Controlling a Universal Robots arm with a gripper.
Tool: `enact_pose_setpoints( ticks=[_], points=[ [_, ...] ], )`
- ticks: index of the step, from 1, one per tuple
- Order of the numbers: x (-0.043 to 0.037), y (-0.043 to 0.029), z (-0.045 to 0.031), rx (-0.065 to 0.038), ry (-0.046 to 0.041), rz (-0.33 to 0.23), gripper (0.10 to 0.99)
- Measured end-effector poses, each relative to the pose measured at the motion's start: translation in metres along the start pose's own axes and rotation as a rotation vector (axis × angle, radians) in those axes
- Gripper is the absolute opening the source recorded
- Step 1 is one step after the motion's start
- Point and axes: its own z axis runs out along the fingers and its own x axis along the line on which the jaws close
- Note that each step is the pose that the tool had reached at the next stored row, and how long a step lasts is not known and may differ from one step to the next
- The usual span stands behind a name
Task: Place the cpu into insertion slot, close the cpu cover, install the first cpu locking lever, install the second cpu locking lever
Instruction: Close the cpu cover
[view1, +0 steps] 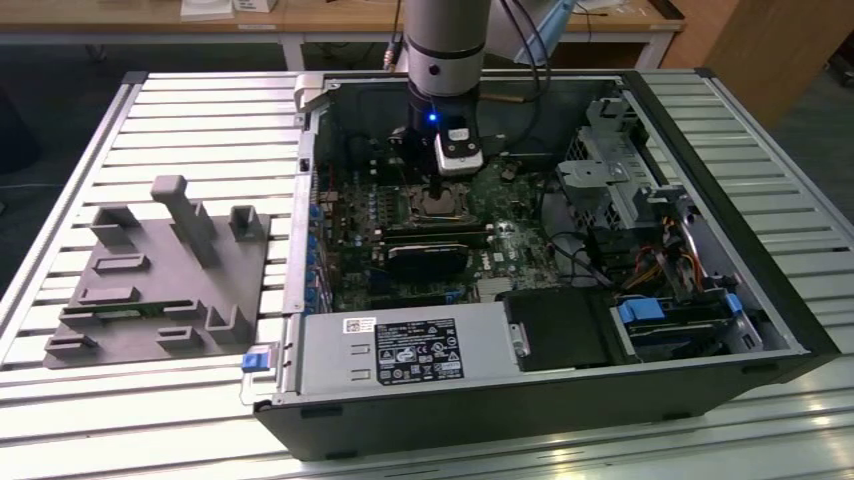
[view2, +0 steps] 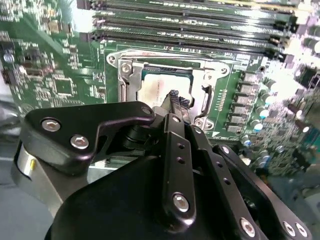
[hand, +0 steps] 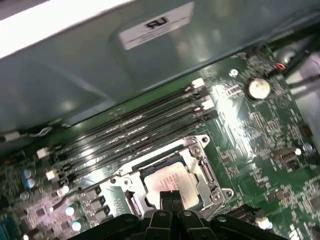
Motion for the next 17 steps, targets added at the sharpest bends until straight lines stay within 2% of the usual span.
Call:
enact_pose_setpoints(
  ticks=[17],
  points=[
    [0.0,-0.0002,0.0033,-0.004,0.0129,-0.308,0.106]
  ],
)
